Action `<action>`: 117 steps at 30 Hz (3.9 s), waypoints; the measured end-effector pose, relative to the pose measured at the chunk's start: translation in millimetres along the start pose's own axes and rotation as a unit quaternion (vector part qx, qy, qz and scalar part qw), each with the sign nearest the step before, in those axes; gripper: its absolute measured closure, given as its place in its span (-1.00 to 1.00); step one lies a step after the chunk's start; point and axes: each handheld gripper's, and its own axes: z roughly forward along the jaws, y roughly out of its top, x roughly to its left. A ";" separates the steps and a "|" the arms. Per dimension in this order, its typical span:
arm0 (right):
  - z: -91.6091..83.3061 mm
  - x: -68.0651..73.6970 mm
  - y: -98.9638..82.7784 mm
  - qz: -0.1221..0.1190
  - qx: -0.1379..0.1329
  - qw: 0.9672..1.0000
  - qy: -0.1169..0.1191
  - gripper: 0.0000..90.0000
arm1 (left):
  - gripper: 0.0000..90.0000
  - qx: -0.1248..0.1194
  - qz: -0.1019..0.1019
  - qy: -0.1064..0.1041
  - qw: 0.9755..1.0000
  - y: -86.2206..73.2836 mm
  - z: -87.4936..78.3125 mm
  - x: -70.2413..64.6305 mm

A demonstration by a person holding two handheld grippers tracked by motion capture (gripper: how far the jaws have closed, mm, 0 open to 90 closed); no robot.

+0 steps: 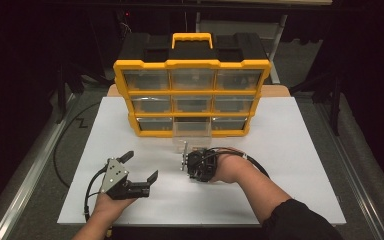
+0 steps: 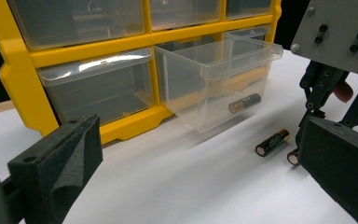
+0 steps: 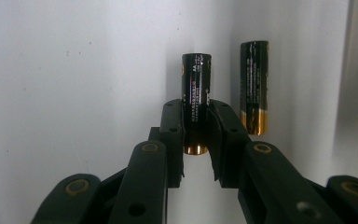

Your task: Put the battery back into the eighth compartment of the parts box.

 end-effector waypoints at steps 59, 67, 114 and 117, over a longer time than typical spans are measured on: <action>-41.1 -10.9 -24.3 0.027 0.015 1.000 -0.003 0.75 | -0.99 0.003 -0.005 0.009 1.000 -1.0 -0.8 2.2; -47.1 -15.4 -19.5 0.018 0.016 1.000 -0.008 0.75 | -0.99 0.003 -0.005 0.008 1.000 -1.0 -0.8 2.8; -81.5 -39.0 -7.8 0.028 0.014 0.999 -0.032 0.75 | -0.99 -0.003 -0.008 0.005 1.000 -0.2 -1.2 2.9; -84.5 -40.1 -6.9 0.029 0.013 0.999 -0.032 0.75 | -0.99 -0.003 -0.006 0.005 1.000 -0.1 -1.7 3.0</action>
